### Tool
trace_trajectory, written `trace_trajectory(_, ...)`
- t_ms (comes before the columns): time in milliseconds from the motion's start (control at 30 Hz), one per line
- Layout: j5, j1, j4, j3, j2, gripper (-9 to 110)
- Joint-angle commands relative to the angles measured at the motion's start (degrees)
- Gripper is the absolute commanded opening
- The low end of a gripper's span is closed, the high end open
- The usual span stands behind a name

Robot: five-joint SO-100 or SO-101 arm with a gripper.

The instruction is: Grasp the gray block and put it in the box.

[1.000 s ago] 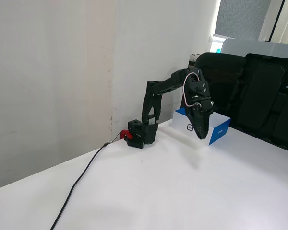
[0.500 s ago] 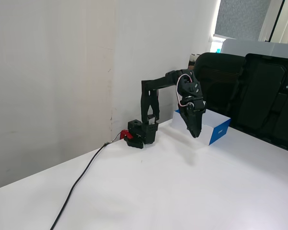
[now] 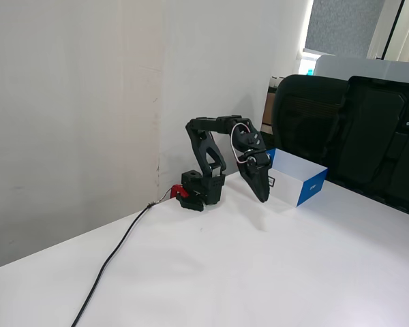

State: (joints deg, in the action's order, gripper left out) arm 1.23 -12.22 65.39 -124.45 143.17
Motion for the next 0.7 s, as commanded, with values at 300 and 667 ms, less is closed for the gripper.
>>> trace_trajectory(300,-1.3,4.0,-13.7,-18.9,15.2,0)
trace_trajectory(667,-3.5,5.2,-18.4,-36.5,30.2,0)
